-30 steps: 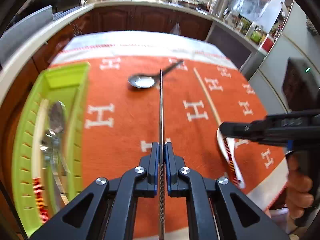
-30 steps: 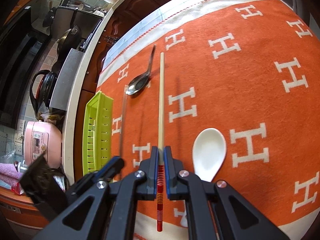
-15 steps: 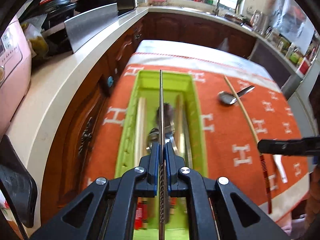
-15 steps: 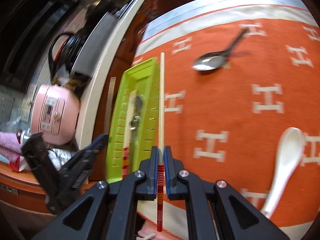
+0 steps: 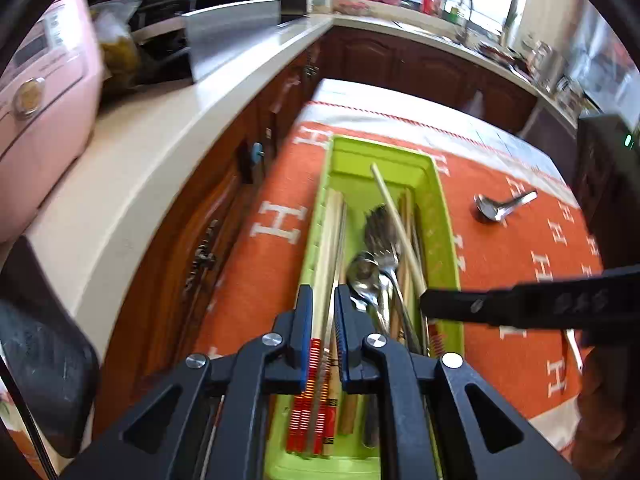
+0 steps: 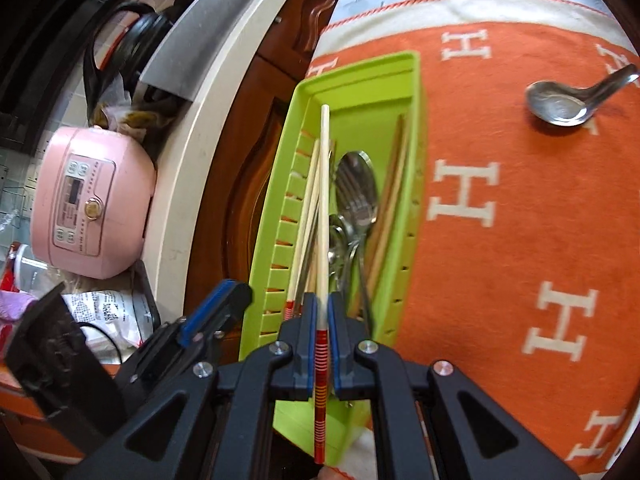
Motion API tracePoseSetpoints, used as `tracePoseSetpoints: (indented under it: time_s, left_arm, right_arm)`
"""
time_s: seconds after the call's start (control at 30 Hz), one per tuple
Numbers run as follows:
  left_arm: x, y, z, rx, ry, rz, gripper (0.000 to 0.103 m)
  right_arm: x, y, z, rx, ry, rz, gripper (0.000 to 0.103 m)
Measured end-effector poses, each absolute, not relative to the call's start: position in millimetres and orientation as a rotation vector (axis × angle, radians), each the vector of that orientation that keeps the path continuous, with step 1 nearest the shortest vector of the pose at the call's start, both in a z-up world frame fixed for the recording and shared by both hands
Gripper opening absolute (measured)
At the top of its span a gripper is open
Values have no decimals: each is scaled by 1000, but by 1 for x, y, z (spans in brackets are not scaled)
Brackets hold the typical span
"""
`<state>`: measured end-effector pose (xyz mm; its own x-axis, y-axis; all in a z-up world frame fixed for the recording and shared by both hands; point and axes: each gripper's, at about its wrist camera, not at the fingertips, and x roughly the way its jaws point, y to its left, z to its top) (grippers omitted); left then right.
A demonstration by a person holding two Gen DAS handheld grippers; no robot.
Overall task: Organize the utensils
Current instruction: 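Lower the chopsticks into the green tray and open both tools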
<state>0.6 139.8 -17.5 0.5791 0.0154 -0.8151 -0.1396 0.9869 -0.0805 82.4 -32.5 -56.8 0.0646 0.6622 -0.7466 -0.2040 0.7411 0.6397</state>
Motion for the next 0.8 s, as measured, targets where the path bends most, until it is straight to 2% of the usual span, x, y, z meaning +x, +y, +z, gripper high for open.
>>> tracePoseSetpoints:
  time_s: [0.13, 0.3, 0.8]
  left_arm:
    - [-1, 149, -11, -147, 925, 137, 18]
    - [-3, 157, -9, -168, 915, 150, 18]
    - [-8, 129, -2, -137, 920, 64, 18]
  right_arm:
    - [82, -16, -66, 411, 1393, 683, 6]
    - [81, -2, -73, 422, 1425, 704, 6]
    - [58, -34, -44, 316, 1322, 694, 6]
